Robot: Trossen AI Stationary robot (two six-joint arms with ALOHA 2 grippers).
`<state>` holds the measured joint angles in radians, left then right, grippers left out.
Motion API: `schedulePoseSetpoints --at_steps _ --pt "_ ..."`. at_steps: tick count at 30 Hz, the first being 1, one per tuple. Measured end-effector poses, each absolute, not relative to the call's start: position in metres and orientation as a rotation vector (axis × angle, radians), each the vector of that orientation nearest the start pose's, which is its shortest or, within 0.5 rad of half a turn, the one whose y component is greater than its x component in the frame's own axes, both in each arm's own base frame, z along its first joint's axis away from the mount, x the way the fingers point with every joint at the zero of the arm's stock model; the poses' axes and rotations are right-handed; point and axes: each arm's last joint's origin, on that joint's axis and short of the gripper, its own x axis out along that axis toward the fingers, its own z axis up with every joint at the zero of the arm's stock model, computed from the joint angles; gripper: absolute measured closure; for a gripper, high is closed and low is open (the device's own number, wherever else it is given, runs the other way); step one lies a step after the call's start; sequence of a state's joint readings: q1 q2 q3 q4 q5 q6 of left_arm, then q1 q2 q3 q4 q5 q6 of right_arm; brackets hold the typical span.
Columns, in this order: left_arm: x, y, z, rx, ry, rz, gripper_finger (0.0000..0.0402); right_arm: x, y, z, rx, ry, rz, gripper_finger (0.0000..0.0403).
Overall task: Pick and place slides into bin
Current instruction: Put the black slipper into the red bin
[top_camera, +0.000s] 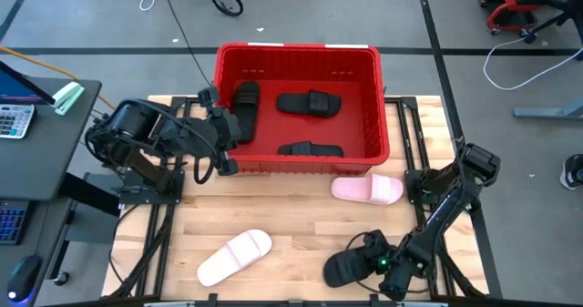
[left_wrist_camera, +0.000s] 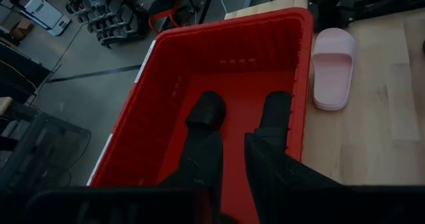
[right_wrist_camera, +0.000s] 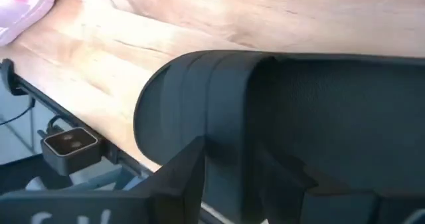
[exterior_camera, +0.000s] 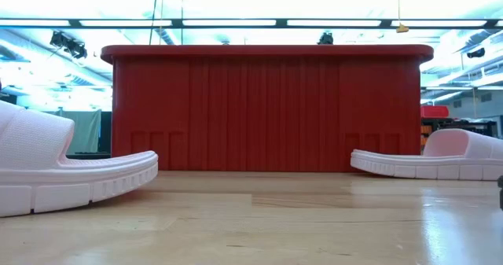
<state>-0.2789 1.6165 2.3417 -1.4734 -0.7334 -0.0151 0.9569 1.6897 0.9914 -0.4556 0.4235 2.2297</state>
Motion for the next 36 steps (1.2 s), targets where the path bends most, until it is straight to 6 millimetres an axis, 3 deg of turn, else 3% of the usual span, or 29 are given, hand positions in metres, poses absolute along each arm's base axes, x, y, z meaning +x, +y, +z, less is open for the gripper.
schedulePoseSetpoints --at_steps 7,15,18,22,25,28,32,36 --pt "0.237 -0.048 0.514 0.354 0.661 0.437 0.0334 0.191 0.233 0.132 1.414 0.669 -0.495 0.0273" --pt "0.237 -0.048 0.513 0.356 0.663 0.437 0.0334 0.199 0.219 0.123 1.405 0.621 -0.392 0.0280" --pt "0.237 -0.048 0.513 0.356 0.663 0.437 0.0339 0.206 0.214 0.124 1.379 0.614 -0.389 0.0313" --pt "0.237 -0.048 0.513 0.356 0.664 0.437 0.0342 0.213 0.208 0.130 1.333 0.621 -0.367 0.0386" --pt "0.237 -0.048 0.513 0.357 0.664 0.437 0.0339 0.219 0.207 0.145 1.326 0.605 -0.329 0.0383" --pt "0.237 -0.048 0.513 0.358 0.665 0.437 0.0336 0.228 0.203 0.176 1.276 0.556 -0.279 0.0389" --pt "0.237 -0.048 0.513 0.359 0.665 0.436 0.0334 0.239 0.191 0.231 1.100 0.508 -0.264 0.0391" --pt "0.237 -0.048 0.513 0.359 0.665 0.436 0.0336 0.247 0.170 0.299 0.867 0.424 -0.226 0.0392"
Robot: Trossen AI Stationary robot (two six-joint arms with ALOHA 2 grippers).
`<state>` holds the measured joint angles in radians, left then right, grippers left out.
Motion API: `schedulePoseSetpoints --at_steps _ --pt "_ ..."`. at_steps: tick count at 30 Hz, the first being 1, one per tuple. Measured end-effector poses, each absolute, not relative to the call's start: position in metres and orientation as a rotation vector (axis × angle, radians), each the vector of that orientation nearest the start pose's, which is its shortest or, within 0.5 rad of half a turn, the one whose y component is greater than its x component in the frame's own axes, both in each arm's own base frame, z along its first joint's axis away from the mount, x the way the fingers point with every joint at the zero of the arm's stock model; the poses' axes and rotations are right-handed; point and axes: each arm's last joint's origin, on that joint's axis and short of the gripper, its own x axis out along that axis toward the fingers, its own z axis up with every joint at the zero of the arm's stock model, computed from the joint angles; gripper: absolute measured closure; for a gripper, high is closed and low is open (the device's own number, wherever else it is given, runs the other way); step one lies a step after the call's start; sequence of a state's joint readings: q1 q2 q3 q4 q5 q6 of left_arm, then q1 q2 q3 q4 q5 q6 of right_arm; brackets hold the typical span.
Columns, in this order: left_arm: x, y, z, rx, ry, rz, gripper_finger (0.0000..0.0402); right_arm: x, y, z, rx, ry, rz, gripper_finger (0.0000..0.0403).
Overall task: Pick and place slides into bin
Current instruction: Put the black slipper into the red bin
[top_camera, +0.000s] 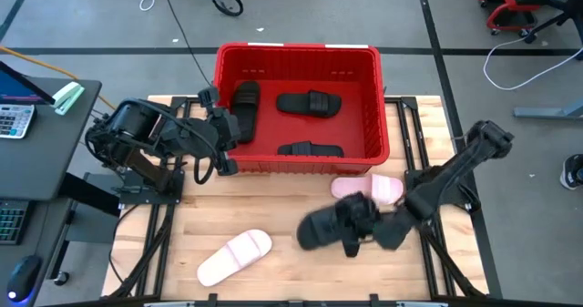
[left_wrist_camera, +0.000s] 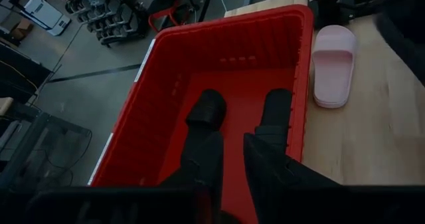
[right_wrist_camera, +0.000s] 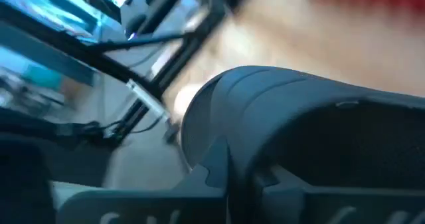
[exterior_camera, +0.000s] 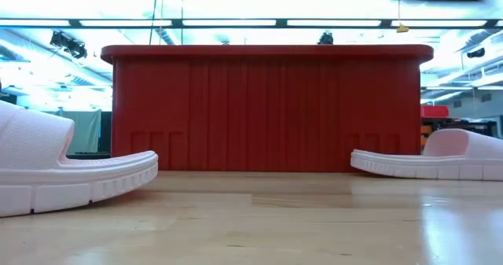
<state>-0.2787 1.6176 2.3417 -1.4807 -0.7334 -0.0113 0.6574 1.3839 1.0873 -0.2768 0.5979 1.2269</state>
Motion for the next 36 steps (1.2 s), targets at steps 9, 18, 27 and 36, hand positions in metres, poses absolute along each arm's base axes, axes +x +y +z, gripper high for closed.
schedulePoseSetpoints --at_steps 9,18,27,36 --pt "0.239 -0.048 0.515 0.398 0.654 0.423 0.0341 0.248 0.054 0.398 0.473 0.215 -0.541 0.0394" --pt "0.243 -0.049 0.521 0.433 0.596 0.410 0.0342 0.274 -0.078 0.374 0.616 0.268 -0.648 0.0394" --pt "0.245 -0.045 0.522 0.418 0.591 0.430 0.0343 0.314 -0.163 0.277 0.936 0.314 -0.632 0.0394" --pt "0.244 -0.043 0.521 0.420 0.600 0.435 0.0345 0.325 -0.186 0.203 1.116 0.356 -0.714 0.0394"
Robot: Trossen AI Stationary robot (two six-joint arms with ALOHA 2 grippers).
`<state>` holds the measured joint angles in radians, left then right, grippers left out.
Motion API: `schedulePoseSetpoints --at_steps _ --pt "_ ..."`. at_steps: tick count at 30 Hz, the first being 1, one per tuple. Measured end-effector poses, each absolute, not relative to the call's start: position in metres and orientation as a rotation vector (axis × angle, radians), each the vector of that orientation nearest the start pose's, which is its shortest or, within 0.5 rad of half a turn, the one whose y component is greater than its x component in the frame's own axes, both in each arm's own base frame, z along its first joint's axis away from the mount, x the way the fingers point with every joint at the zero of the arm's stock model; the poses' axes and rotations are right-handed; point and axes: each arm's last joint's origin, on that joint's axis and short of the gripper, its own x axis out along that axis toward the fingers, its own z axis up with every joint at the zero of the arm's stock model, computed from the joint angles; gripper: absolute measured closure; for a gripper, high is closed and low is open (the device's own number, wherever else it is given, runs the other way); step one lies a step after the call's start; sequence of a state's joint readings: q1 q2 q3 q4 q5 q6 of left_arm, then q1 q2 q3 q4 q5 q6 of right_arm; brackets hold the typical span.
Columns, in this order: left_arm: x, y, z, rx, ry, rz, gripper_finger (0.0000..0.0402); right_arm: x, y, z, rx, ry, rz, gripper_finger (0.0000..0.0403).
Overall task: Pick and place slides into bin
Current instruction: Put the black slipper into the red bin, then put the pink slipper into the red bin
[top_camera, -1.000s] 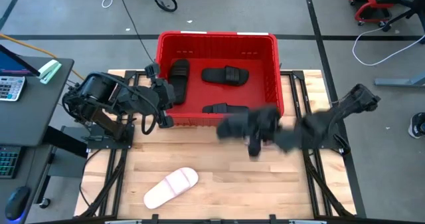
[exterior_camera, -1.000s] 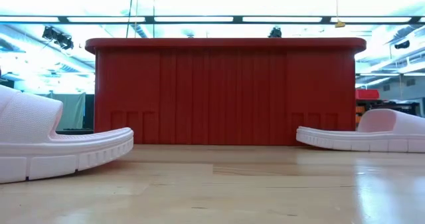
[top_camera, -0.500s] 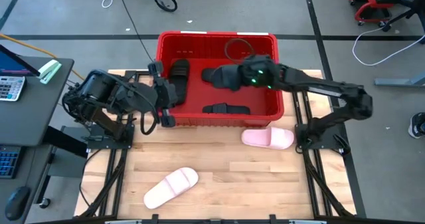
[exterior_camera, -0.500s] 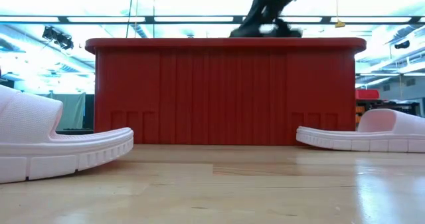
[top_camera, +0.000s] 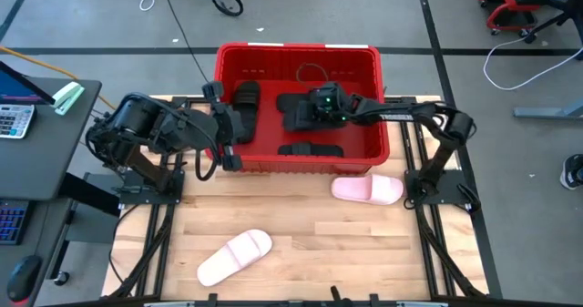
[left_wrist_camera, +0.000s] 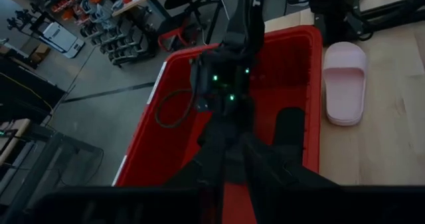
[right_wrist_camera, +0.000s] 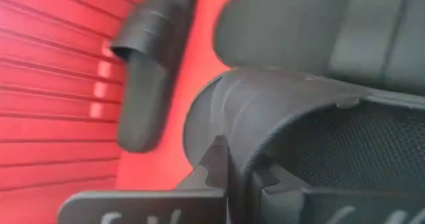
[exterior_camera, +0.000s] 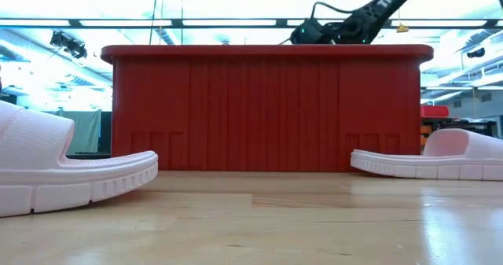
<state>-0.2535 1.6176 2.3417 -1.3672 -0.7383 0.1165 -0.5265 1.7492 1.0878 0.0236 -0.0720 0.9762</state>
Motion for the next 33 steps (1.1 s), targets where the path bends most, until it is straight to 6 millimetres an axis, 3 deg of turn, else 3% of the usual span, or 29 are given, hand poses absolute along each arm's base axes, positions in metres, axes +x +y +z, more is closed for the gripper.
schedulePoseSetpoints --at_steps 5,9,24,28,33 --pt "0.244 -0.043 0.521 0.421 0.600 0.435 0.0342 0.325 -0.184 0.188 1.170 0.447 -0.728 0.0384" --pt "0.243 -0.043 0.519 0.432 0.621 0.432 0.0331 0.319 -0.184 0.188 1.181 0.493 -0.745 0.0366" --pt "0.242 -0.043 0.518 0.437 0.632 0.431 0.0303 0.296 -0.196 0.178 1.117 0.659 -0.841 0.0240" --pt "0.242 -0.043 0.518 0.439 0.635 0.431 0.0305 0.291 -0.195 0.192 1.127 0.637 -0.821 0.0228" --pt "0.242 -0.043 0.518 0.442 0.640 0.430 0.0302 0.276 -0.188 0.231 1.062 0.549 -0.790 0.0230"
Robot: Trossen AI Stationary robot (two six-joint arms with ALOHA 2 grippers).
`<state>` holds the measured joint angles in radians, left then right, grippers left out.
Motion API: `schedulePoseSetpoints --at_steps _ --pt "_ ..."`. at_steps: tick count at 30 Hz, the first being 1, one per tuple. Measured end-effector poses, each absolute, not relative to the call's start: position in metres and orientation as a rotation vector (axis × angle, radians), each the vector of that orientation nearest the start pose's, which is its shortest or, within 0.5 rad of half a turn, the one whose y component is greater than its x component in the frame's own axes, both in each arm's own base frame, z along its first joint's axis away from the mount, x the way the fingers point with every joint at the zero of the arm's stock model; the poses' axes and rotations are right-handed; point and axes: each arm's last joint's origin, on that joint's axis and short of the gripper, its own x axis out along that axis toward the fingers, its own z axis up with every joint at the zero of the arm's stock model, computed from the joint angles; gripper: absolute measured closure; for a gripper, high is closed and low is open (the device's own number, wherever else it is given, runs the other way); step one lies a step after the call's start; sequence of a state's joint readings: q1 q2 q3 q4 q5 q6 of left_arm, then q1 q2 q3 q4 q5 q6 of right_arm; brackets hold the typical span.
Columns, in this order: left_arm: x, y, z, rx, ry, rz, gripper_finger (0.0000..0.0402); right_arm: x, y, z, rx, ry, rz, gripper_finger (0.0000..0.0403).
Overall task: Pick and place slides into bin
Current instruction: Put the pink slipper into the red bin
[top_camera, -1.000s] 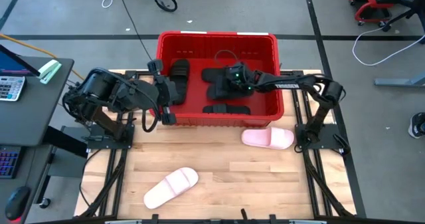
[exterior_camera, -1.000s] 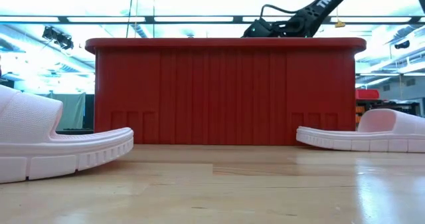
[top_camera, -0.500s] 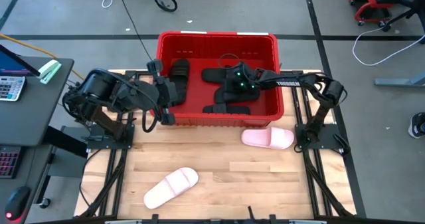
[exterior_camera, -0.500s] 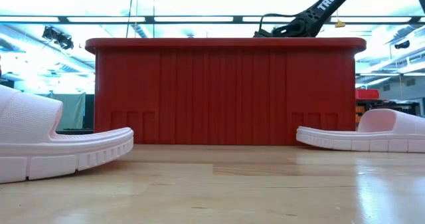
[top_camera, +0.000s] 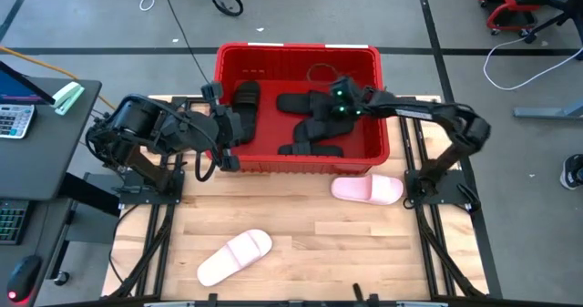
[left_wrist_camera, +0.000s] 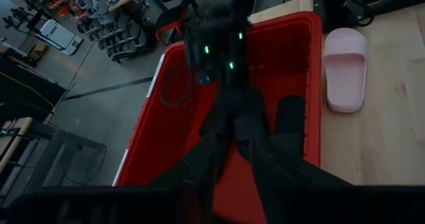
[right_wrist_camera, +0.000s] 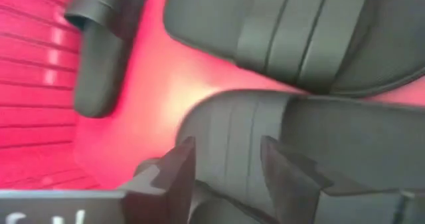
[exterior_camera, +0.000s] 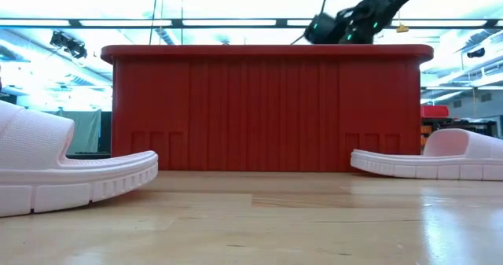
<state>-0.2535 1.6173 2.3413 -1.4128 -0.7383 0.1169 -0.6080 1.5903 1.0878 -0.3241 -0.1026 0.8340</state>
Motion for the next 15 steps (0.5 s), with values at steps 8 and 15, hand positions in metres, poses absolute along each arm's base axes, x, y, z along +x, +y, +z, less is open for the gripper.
schedulePoseSetpoints --at_steps 8,15 --pt "0.242 -0.043 0.518 0.441 0.640 0.430 0.0302 0.233 -0.165 0.287 0.990 0.483 -0.858 0.0233" --pt "0.242 -0.043 0.518 0.439 0.639 0.431 0.0303 0.218 -0.156 0.309 0.955 0.389 -0.870 0.0233"
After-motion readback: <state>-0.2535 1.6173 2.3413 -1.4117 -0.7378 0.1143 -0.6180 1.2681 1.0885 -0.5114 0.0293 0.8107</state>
